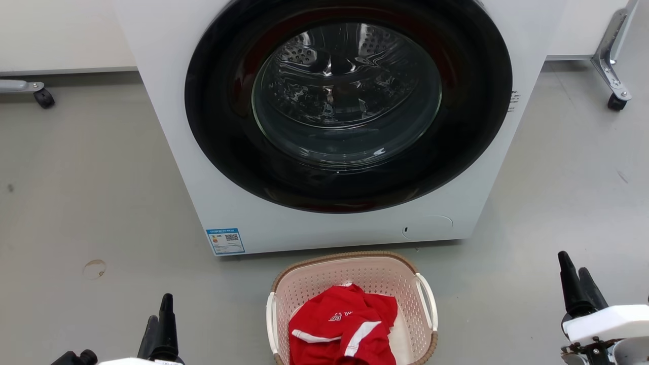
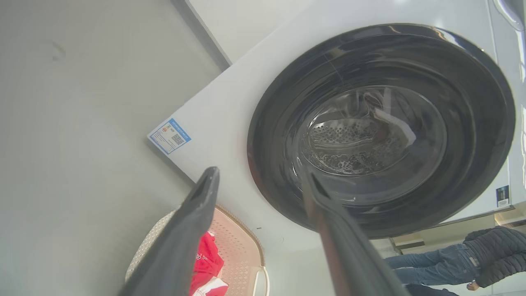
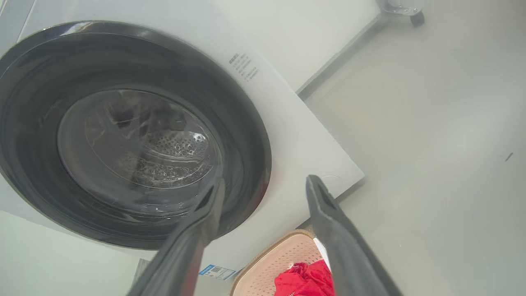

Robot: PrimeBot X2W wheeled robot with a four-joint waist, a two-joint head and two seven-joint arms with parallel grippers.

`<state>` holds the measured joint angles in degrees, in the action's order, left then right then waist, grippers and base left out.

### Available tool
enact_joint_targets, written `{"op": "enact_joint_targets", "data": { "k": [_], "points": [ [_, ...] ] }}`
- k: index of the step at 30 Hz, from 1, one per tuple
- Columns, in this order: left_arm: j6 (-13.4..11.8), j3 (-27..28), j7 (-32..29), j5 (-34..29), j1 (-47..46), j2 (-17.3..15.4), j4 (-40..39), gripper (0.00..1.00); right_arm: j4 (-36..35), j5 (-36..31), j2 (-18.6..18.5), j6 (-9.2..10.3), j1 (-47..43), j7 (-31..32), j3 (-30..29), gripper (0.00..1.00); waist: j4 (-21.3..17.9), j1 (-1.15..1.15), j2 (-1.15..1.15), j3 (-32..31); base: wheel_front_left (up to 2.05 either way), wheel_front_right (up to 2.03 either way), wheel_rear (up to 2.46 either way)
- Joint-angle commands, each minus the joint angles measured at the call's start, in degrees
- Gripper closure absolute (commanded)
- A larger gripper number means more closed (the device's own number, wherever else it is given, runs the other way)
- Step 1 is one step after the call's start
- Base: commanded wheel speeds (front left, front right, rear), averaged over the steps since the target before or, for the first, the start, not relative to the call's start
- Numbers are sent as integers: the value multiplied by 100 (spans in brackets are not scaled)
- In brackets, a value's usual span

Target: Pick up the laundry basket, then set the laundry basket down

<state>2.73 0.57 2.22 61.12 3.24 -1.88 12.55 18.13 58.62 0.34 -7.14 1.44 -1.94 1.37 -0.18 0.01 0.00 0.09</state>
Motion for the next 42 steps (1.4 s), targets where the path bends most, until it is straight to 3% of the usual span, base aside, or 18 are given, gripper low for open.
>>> {"op": "enact_joint_targets", "data": {
  "k": [1,19,42],
  "points": [
    [-41,37,82,-210,-88,-87,-179,0,-141,-249,-145,-15,338,-110,75,0,-1,0,0,-3,0,0,0],
    [-287,-151,401,-1526,29,-158,-381,0,-238,-1678,-179,-21,364,-430,279,0,-1,0,0,-25,0,0,0],
    [-417,-410,669,-2835,112,-297,-605,0,-372,-3085,-239,-27,456,-800,620,0,34,0,0,-33,0,0,0]
  ]
}}
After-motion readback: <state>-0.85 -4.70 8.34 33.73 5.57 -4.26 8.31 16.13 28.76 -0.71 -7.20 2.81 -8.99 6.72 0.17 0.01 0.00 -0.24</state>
